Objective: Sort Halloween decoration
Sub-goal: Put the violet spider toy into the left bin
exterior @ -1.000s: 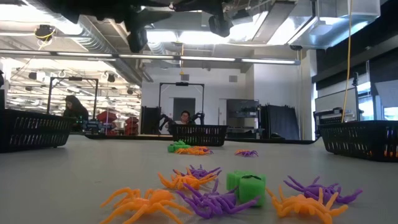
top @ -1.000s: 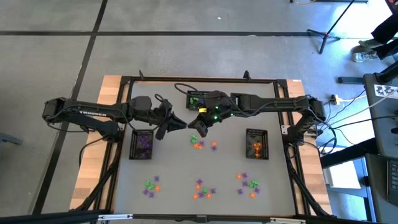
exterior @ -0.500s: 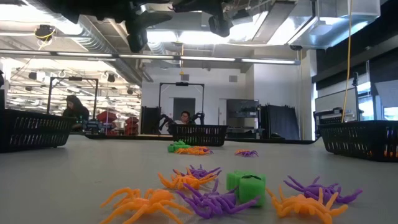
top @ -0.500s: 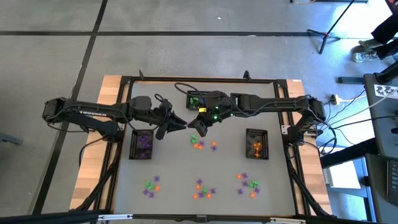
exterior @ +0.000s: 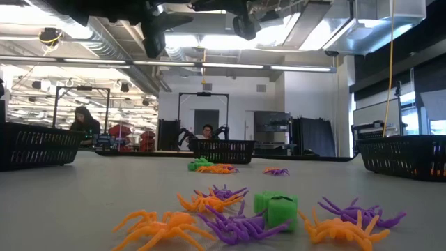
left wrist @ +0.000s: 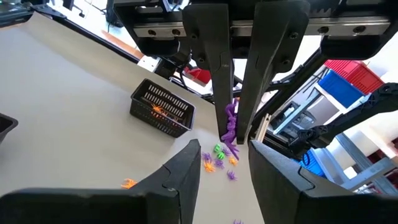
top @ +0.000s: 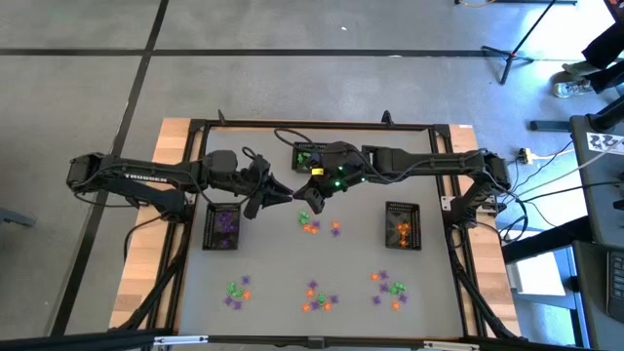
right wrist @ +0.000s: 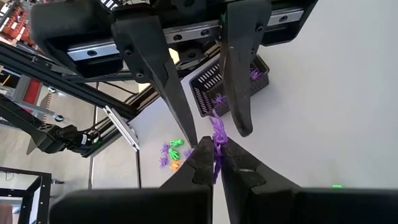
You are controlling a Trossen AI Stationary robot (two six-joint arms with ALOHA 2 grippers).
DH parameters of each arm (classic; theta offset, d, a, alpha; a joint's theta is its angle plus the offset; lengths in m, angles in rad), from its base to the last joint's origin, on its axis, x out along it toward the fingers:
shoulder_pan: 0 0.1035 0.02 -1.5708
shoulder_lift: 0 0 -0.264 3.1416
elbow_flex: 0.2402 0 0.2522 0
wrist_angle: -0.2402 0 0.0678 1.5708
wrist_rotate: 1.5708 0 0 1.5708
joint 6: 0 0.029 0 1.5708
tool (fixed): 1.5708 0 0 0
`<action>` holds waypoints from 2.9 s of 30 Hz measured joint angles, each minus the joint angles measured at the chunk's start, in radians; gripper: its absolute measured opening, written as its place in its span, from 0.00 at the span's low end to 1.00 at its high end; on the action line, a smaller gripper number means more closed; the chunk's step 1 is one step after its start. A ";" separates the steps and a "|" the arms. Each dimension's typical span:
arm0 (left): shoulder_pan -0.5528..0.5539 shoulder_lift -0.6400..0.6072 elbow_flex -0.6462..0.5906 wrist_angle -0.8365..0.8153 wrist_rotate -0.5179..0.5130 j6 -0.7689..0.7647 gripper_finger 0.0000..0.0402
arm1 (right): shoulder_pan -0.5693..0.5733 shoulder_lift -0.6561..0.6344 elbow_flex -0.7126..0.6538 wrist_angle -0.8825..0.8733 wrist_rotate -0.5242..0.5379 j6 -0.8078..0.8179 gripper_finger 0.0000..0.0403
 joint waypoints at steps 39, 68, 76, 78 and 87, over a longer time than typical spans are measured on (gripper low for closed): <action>0.000 0.000 0.000 0.016 -0.005 0.010 0.01 | -0.001 -0.002 -0.001 -0.006 -0.015 -0.047 0.03; 0.000 -0.052 -0.001 -0.482 0.167 0.016 0.00 | -0.010 -0.002 -0.001 -0.026 0.016 0.060 0.55; 0.000 -0.218 -0.001 -0.972 0.000 -0.074 0.00 | -0.014 -0.002 -0.001 -0.026 0.032 0.055 0.52; 0.000 -0.258 -0.001 -1.063 -0.028 -0.130 0.00 | -0.014 -0.002 -0.001 -0.028 0.032 0.049 0.52; -0.003 -0.298 -0.001 -1.387 -0.059 -0.342 0.00 | -0.041 -0.002 -0.001 -0.036 -0.036 -0.057 0.52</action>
